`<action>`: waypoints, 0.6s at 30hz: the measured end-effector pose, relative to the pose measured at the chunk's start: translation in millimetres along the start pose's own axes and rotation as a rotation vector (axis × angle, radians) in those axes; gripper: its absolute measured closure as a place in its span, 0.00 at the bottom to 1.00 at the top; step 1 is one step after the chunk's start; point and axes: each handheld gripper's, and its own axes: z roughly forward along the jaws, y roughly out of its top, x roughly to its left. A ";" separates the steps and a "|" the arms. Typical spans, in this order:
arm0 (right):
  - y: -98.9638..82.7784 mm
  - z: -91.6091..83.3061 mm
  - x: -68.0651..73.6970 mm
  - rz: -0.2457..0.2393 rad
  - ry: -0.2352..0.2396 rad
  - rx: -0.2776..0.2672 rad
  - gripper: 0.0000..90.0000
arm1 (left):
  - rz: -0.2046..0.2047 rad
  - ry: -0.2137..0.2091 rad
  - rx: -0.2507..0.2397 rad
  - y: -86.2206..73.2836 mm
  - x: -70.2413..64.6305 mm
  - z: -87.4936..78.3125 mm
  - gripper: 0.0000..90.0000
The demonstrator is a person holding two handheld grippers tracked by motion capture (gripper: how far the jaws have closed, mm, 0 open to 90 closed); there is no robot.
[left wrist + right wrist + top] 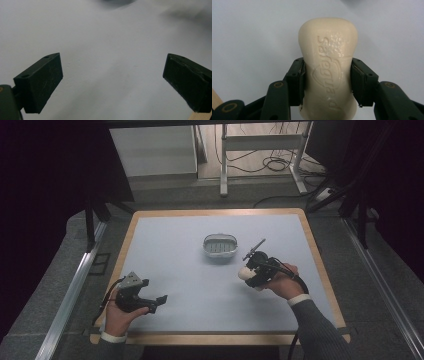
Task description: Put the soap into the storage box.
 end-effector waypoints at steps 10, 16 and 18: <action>8.1 -6.8 -9.9 -0.001 0.001 -0.034 0.55 | 0.002 0.000 0.006 -0.1 -0.4 1.4 0.04; 11.8 -6.8 -14.9 -0.006 0.002 -0.039 0.55 | 0.002 -0.002 0.011 -0.2 -1.0 2.8 0.04; 13.2 -6.8 -16.0 -0.008 0.003 -0.040 0.55 | 0.003 -0.002 0.012 -0.2 -1.0 3.0 0.04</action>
